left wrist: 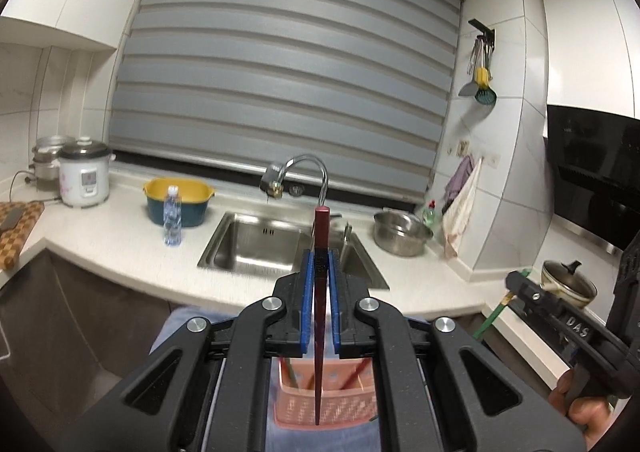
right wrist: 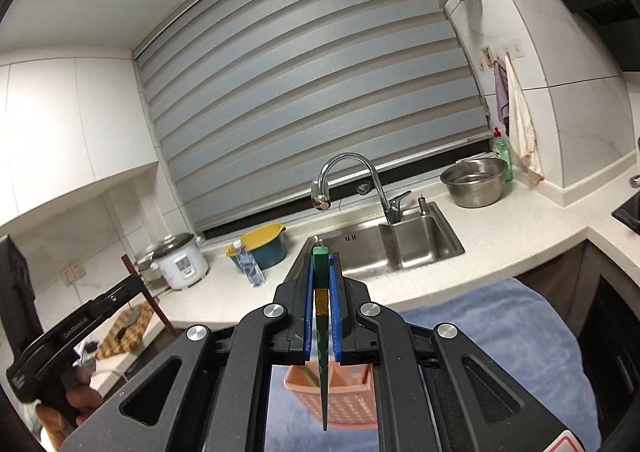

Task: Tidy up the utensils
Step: 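Lift both chopsticks and lower them tip-first into the pink holder, then open both tools to release the chopsticks into the holder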

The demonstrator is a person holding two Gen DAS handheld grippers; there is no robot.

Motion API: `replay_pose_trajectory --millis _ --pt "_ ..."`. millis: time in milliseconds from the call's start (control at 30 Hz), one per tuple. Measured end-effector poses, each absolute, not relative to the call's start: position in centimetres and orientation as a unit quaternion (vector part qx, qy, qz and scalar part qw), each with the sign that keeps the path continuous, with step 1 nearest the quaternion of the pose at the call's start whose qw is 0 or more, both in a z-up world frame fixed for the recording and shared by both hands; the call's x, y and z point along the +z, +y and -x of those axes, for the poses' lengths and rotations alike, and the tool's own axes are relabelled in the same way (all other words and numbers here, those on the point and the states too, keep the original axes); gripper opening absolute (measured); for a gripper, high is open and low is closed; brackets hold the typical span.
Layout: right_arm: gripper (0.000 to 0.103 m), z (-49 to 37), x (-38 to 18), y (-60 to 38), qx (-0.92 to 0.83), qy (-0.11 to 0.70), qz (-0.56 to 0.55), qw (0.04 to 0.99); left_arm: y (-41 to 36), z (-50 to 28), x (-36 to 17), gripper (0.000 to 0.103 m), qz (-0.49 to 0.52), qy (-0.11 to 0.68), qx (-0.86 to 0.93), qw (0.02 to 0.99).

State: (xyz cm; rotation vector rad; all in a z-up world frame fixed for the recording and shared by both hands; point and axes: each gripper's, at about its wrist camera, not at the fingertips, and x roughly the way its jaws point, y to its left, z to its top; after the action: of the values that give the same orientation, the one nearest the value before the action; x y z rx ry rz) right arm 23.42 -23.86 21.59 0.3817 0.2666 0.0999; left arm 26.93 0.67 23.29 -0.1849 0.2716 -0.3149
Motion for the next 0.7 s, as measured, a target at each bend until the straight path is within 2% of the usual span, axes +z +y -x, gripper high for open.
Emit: replay_pose_trajectory --millis 233,700 --pt "0.007 -28.8 20.9 -23.4 0.041 0.130 -0.190 0.972 -0.4 -31.4 22.0 0.007 0.091 0.127 -0.148 0.977" --pt "0.008 -34.0 12.6 -23.1 0.034 0.218 -0.178 0.959 -1.8 -35.7 14.3 0.008 0.100 0.210 -0.150 0.961"
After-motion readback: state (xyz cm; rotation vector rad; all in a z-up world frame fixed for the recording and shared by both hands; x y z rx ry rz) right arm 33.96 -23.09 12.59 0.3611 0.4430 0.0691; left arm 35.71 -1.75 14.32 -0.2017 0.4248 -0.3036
